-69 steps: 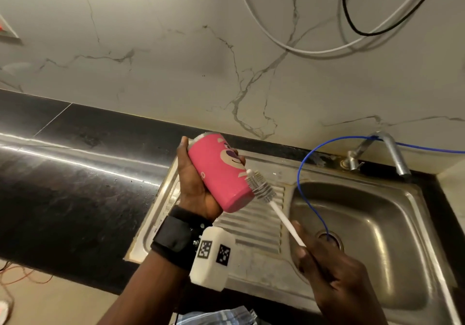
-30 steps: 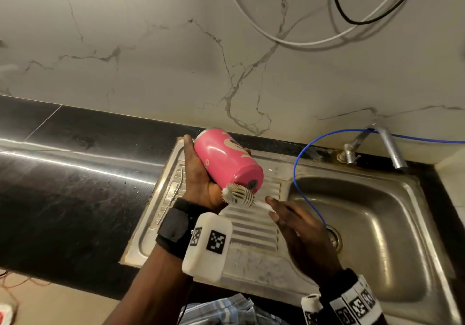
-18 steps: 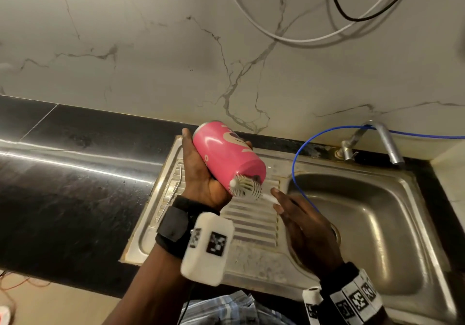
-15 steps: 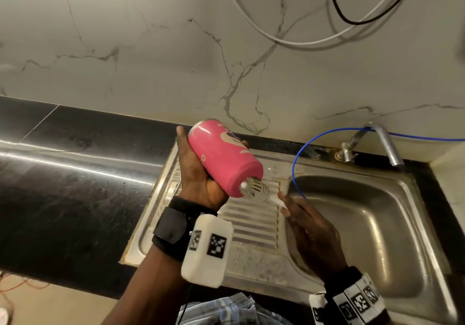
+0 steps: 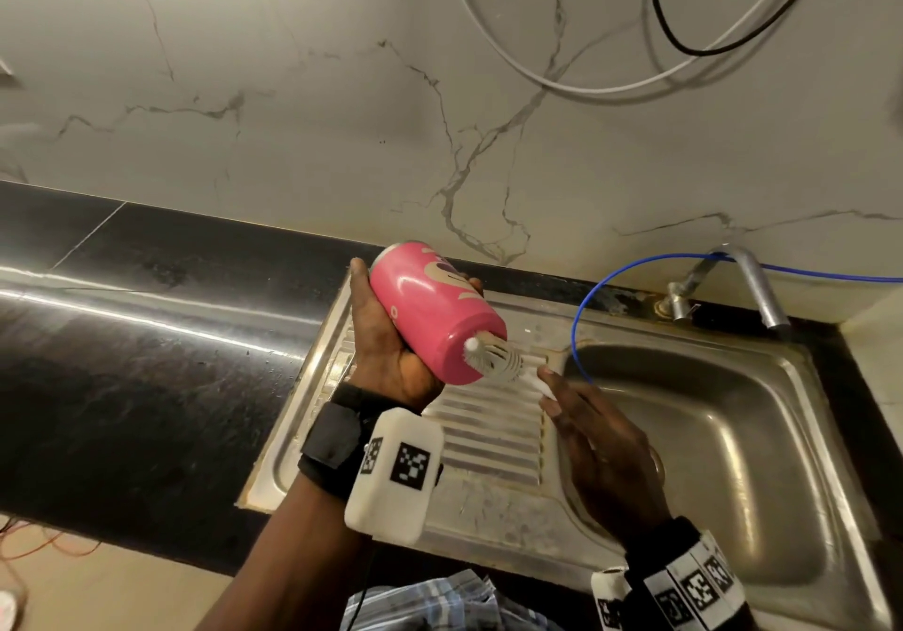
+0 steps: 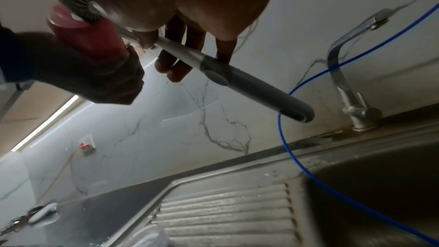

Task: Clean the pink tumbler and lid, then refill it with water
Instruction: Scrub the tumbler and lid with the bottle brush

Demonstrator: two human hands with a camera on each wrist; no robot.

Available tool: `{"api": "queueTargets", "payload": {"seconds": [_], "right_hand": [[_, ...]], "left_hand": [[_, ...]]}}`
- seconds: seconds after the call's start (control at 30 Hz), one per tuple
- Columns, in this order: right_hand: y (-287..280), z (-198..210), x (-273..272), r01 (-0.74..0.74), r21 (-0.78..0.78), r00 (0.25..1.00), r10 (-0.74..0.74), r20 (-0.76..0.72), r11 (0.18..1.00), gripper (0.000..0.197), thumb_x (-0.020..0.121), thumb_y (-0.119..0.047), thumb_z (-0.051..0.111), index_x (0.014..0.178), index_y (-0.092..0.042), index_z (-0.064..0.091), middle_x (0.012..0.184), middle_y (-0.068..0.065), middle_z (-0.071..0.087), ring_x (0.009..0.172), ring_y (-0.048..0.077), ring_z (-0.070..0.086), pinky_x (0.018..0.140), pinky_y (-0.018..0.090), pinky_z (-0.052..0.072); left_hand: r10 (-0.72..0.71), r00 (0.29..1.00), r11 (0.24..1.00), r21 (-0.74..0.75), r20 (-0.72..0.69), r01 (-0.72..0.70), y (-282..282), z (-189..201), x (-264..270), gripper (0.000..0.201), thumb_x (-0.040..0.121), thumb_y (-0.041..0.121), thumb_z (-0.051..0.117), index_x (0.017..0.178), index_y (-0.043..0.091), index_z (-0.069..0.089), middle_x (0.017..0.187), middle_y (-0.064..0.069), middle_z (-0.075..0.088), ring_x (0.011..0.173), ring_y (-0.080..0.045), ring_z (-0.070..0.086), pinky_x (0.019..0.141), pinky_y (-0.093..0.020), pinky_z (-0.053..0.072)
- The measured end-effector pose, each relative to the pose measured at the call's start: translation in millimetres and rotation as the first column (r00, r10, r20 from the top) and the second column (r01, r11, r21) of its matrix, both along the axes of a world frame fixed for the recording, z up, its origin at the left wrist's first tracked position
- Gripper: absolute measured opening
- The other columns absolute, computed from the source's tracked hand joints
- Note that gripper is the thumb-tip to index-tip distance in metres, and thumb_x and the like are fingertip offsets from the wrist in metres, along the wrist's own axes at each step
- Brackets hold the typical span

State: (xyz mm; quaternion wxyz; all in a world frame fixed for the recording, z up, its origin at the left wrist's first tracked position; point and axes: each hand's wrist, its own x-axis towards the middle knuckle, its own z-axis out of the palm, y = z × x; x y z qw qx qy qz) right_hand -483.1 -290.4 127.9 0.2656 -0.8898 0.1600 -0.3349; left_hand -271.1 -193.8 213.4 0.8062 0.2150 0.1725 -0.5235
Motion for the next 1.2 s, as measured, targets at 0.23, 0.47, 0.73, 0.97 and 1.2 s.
{"api": "queueTargets", "payload": {"seconds": [0.23, 0.47, 0.73, 0.97, 1.2], "right_hand": [[5.7, 12.0, 16.1, -0.042, 0.036, 0.997, 0.04, 0.067, 0.998, 0.045, 0.099, -0.007, 0.062, 0.144, -0.008, 0.059, 0.11, 0.001, 0.068, 0.09, 0.006, 0.063, 0.084, 0.007, 0.041], [-3.4, -7.3, -2.6, -0.036, 0.096, 0.998, 0.031, 0.055, 0.995, 0.043, 0.104, -0.025, 0.055, 0.147, -0.02, 0.056, 0.106, 0.0, 0.072, 0.087, 0.015, 0.071, 0.079, 0.026, 0.054], [-4.2, 4.2, 12.7, -0.02, 0.081, 0.998, 0.015, 0.055, 0.996, 0.044, 0.102, -0.015, 0.06, 0.146, -0.014, 0.057, 0.099, -0.007, 0.067, 0.09, 0.005, 0.064, 0.08, 0.014, 0.047], [8.6, -9.8, -5.9, -0.058, 0.142, 0.998, 0.061, -0.019, 0.988, 0.044, 0.103, -0.026, 0.057, 0.146, -0.031, 0.057, 0.118, -0.024, 0.063, 0.096, -0.001, 0.065, 0.08, 0.011, 0.047], [20.3, -4.3, 7.3, -0.086, 0.117, 0.995, 0.092, -0.043, 0.989, 0.043, 0.105, -0.025, 0.055, 0.148, -0.029, 0.055, 0.118, -0.006, 0.066, 0.103, 0.002, 0.063, 0.085, 0.011, 0.046]], "left_hand": [[-0.05, 0.999, 0.998, 0.033, 0.008, 0.049, 4.6, -10.5, -2.7, 0.104, 0.079, 0.088, 0.064, 0.151, 0.013, 0.054, 0.107, -0.019, 0.07, 0.086, -0.035, 0.073, 0.078, -0.056, 0.064], [-0.016, 0.999, 1.0, -0.007, -0.04, 0.016, 11.7, -10.6, 7.6, 0.102, 0.079, 0.087, 0.066, 0.147, 0.012, 0.057, 0.103, -0.021, 0.071, 0.083, -0.036, 0.074, 0.078, -0.053, 0.064], [-0.008, 1.0, 1.0, -0.019, 0.001, 0.008, 5.2, 0.8, 11.3, 0.087, 0.085, 0.084, 0.06, 0.119, 0.005, 0.068, 0.098, -0.02, 0.072, 0.075, -0.037, 0.075, 0.078, -0.061, 0.061], [0.006, 0.999, 0.994, -0.111, -0.042, -0.011, 11.5, 5.6, 18.9, 0.093, 0.084, 0.085, 0.062, 0.13, 0.005, 0.064, 0.102, -0.023, 0.07, 0.081, -0.037, 0.074, 0.064, -0.051, 0.066], [-0.004, 1.0, 0.996, -0.09, -0.029, 0.001, 6.2, 1.3, 14.0, 0.093, 0.085, 0.085, 0.06, 0.126, 0.002, 0.065, 0.103, -0.023, 0.07, 0.084, -0.037, 0.073, 0.066, -0.051, 0.067]]}}
